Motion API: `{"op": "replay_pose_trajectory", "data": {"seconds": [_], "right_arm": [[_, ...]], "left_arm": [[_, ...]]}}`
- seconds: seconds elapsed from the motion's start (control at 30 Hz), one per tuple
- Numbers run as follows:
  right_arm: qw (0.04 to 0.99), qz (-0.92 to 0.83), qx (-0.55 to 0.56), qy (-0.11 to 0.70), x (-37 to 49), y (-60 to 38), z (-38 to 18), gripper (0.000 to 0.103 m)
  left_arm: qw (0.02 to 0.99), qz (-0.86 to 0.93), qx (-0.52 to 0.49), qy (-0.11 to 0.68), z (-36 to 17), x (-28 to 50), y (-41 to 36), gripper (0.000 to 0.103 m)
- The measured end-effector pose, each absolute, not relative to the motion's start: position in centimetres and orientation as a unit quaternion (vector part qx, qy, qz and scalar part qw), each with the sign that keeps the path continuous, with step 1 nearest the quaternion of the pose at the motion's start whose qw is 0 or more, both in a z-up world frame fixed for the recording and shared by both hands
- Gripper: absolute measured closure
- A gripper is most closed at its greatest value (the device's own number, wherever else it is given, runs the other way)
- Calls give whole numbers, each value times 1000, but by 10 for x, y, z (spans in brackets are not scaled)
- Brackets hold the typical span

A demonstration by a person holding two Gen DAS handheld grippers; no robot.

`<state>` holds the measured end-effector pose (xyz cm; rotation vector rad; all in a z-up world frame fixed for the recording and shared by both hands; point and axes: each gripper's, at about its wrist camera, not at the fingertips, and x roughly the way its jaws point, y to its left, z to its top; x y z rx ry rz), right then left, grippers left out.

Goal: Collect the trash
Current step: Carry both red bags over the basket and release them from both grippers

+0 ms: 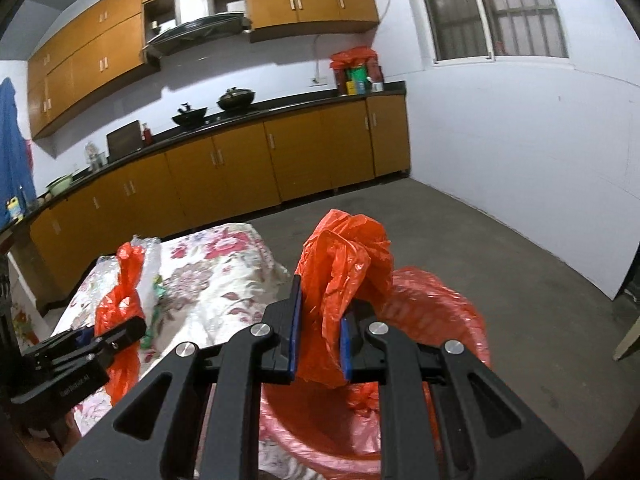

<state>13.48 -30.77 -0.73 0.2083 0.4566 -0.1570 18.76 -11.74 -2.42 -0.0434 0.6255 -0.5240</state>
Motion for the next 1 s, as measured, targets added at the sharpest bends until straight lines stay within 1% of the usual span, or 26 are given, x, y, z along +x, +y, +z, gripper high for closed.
{"op": "replay_pose_trajectory", "data": {"seconds": [0.27, 0.7, 0.77, 0.8, 0.83, 0.87, 0.9, 1.0], "right_arm": [[963, -91, 115, 225, 131, -326, -12, 87], [958, -101, 141, 227, 136, -352, -15, 87], [958, -101, 143, 226, 137, -353, -17, 80], [958, -101, 143, 226, 137, -354, -17, 71], [958, -101, 144, 225, 136, -353, -17, 61], [958, -102, 146, 223, 134, -353, -18, 56], [958, -102, 147, 223, 134, -354, -18, 53], [957, -104, 149, 226, 133, -355, -21, 53]], "left_arm": [[898, -308, -2, 314, -33, 193, -166, 67], [878, -344, 7, 333, -54, 208, -209, 66], [877, -345, 10, 335, -57, 210, -212, 61], [876, -344, 12, 338, -60, 211, -214, 59], [875, -344, 12, 340, -61, 212, -214, 55], [875, -342, 12, 342, -63, 213, -214, 52], [875, -341, 12, 345, -65, 213, -214, 50], [873, -335, 12, 354, -72, 214, -212, 49]]}}
